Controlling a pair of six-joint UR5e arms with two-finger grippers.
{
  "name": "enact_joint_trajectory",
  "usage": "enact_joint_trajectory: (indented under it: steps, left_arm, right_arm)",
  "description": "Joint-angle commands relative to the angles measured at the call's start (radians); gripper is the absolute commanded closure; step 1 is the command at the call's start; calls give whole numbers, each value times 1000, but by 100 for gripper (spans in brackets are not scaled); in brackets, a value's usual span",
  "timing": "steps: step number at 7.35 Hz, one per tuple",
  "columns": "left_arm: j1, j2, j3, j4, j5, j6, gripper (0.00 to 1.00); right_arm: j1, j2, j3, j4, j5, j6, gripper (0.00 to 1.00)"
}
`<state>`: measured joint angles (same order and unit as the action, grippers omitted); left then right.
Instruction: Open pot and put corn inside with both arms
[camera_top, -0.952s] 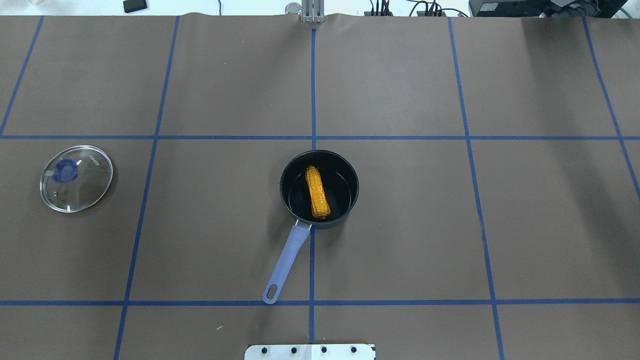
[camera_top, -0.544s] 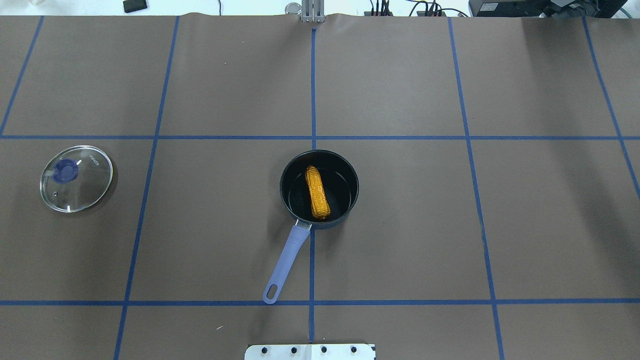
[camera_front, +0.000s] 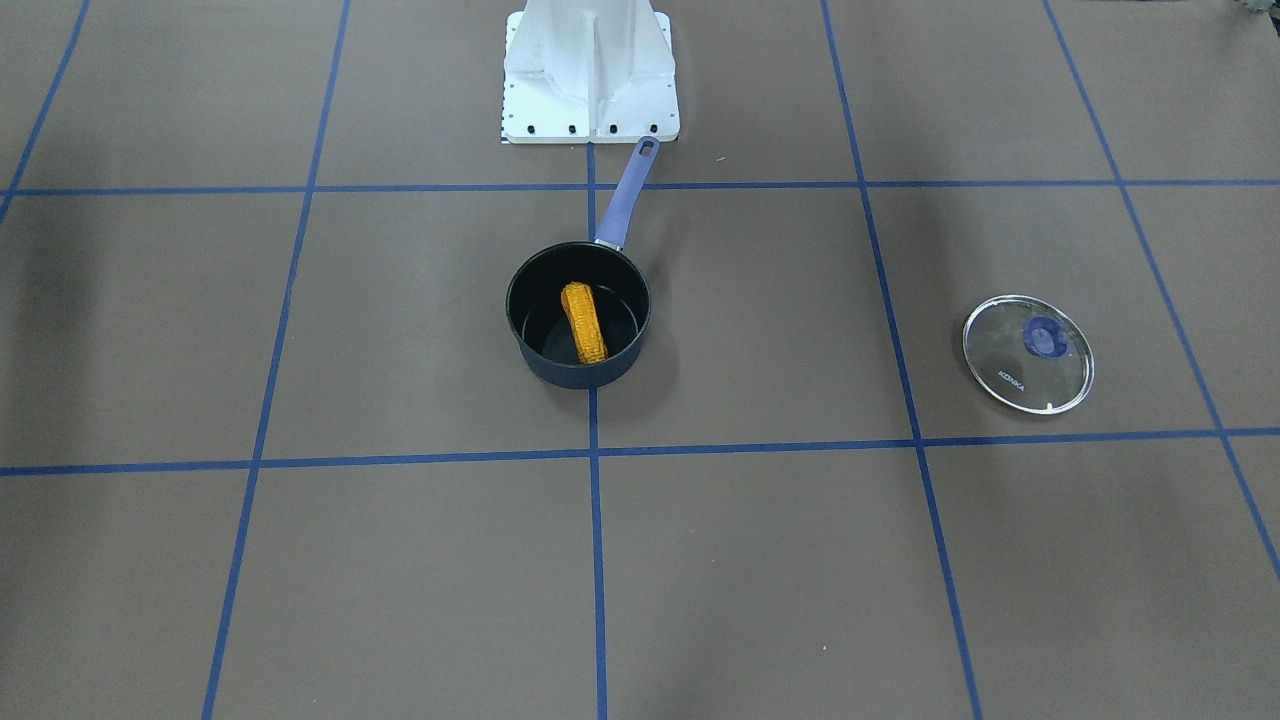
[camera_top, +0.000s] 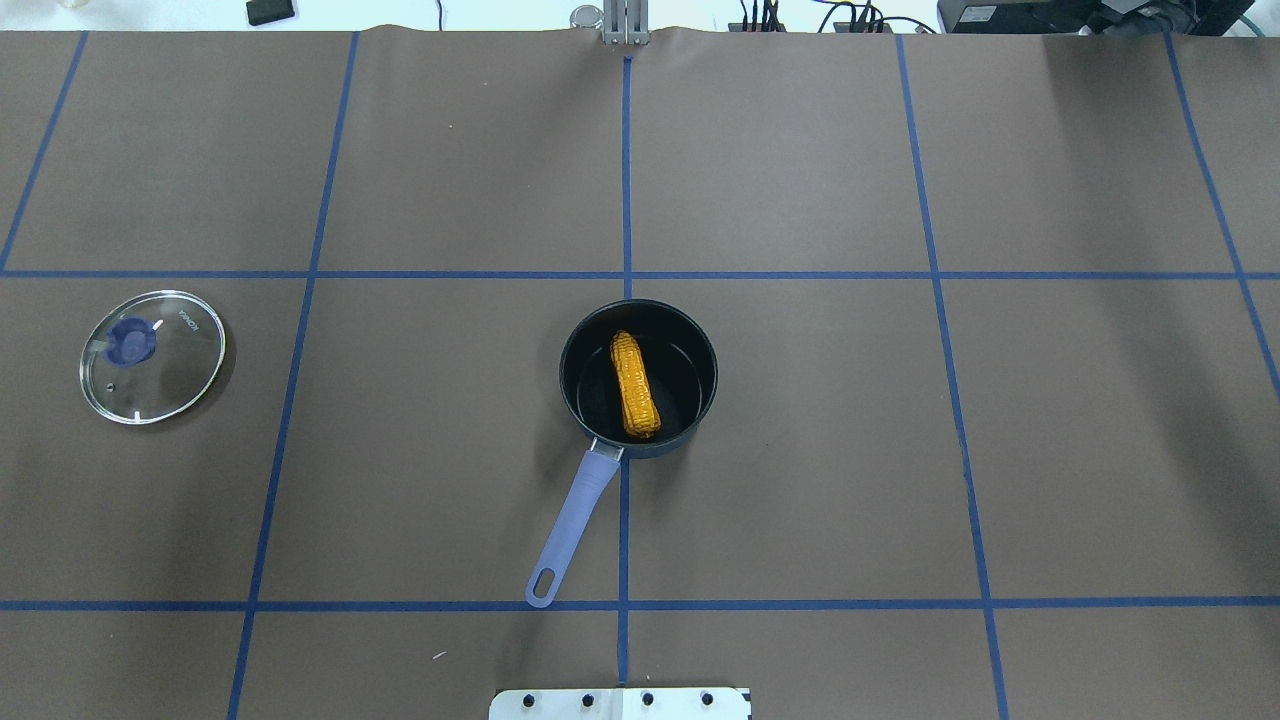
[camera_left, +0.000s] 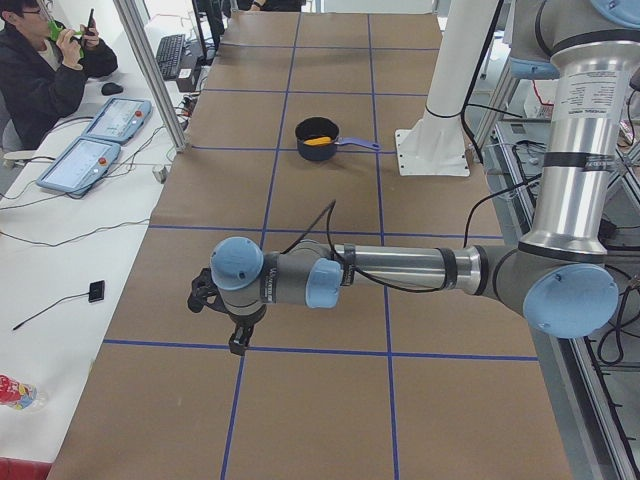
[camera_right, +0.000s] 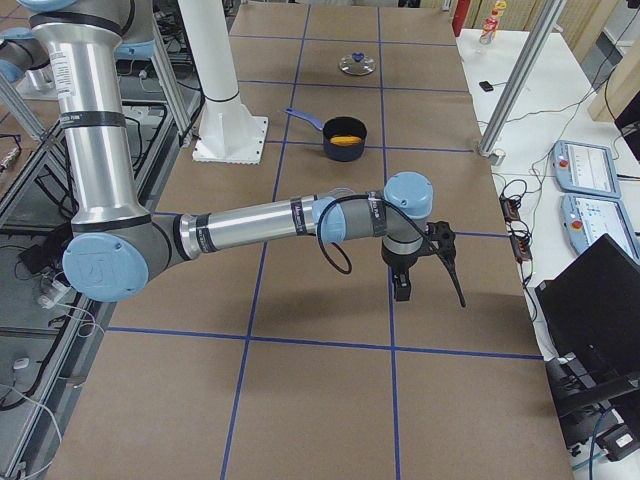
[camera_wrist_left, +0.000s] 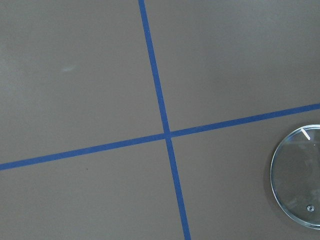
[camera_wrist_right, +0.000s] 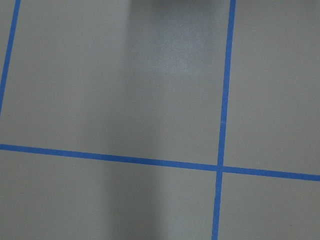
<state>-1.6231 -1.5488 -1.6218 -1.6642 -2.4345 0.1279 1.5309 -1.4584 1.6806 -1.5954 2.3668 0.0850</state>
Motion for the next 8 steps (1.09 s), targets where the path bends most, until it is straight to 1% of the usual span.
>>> enact_joint_trajectory:
  steps: [1,3,4,8]
  left_arm:
    - [0,32,-26,-8,0,-4,2]
    - [2,48,-41,-11,-1,-5,2]
    - [2,59,-47,-18,0,-8,2]
    - [2,59,-47,-19,-1,-8,2]
  right_arm:
    - [0,-64,31,0,3,1,0]
    - [0,-115,80,2,3,31,0]
    - [0,-128,85,2,3,32,0]
    - [-2,-122,76,2,3,25,0]
